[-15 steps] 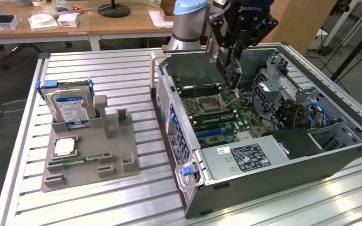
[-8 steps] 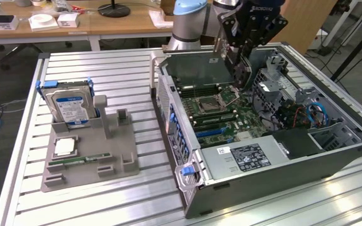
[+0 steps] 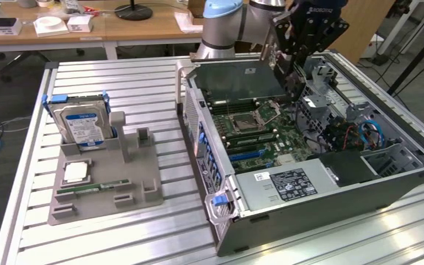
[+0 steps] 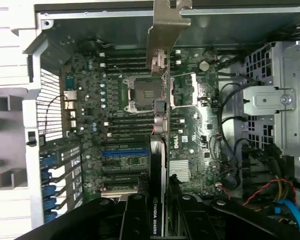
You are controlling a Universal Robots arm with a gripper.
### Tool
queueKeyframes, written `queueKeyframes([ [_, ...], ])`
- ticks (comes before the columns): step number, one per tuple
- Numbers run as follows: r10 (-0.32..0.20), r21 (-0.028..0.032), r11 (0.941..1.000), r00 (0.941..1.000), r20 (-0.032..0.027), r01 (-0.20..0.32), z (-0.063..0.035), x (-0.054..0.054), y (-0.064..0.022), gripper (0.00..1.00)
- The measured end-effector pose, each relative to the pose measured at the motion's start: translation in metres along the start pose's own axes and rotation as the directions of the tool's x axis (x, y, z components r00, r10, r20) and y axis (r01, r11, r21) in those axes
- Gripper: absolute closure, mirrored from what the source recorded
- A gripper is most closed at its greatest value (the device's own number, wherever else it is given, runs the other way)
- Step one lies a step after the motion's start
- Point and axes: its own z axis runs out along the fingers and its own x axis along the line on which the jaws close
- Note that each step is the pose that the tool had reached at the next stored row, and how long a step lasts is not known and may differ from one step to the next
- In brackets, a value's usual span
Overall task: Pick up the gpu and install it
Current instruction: 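Pick up the gpu and move the gpu toward the slot, then insert the gpu into the slot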
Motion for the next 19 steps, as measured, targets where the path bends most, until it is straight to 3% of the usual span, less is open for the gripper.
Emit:
queueKeyframes([
  [6, 0.0, 0.0, 1.0, 1.0, -0.0001, 0.0, 0.0003, -0.014, 0.0014, 0.74],
  [19, 0.0, 0.0, 1.0, 1.0, 0.0, 0.0, 0.0004, -0.015, 0.0014, 0.74],
])
